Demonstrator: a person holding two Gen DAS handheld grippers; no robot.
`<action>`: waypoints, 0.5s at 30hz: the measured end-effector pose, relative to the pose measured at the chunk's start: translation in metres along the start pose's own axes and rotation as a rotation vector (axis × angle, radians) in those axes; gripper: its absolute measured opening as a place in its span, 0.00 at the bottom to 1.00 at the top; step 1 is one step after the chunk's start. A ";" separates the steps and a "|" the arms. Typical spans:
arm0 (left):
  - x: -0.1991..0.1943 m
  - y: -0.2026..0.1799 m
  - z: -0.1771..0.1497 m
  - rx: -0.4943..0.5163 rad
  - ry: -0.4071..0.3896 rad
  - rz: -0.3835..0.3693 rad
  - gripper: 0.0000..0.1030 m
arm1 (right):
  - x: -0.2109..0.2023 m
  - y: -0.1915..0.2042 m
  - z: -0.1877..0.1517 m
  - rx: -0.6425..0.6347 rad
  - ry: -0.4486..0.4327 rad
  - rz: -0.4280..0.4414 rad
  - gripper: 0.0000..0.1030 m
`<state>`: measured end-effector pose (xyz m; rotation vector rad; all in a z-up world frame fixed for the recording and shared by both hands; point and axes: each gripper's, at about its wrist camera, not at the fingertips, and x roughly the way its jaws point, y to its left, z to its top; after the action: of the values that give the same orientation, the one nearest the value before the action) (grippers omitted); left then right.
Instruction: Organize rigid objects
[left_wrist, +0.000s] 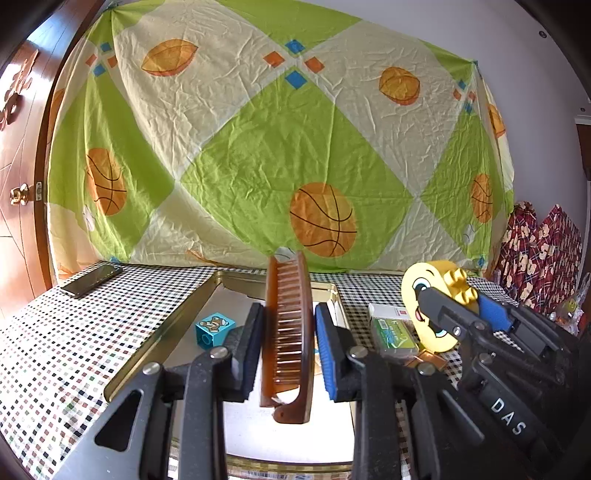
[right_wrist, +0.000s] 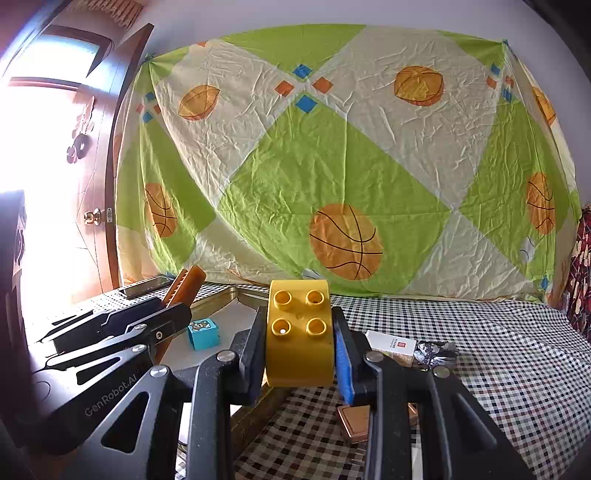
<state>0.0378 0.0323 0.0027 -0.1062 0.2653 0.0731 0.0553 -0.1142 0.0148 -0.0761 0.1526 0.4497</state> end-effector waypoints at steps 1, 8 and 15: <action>0.000 0.001 0.000 0.002 0.000 0.003 0.26 | 0.002 0.001 0.000 0.000 0.003 0.004 0.33; 0.003 0.015 0.000 -0.017 0.017 0.022 0.26 | 0.012 0.010 0.002 -0.002 0.019 0.023 0.33; 0.006 0.024 0.002 -0.015 0.027 0.040 0.26 | 0.018 0.019 0.002 -0.017 0.027 0.036 0.33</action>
<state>0.0417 0.0564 0.0008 -0.1166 0.2941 0.1136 0.0633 -0.0889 0.0128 -0.0960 0.1774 0.4859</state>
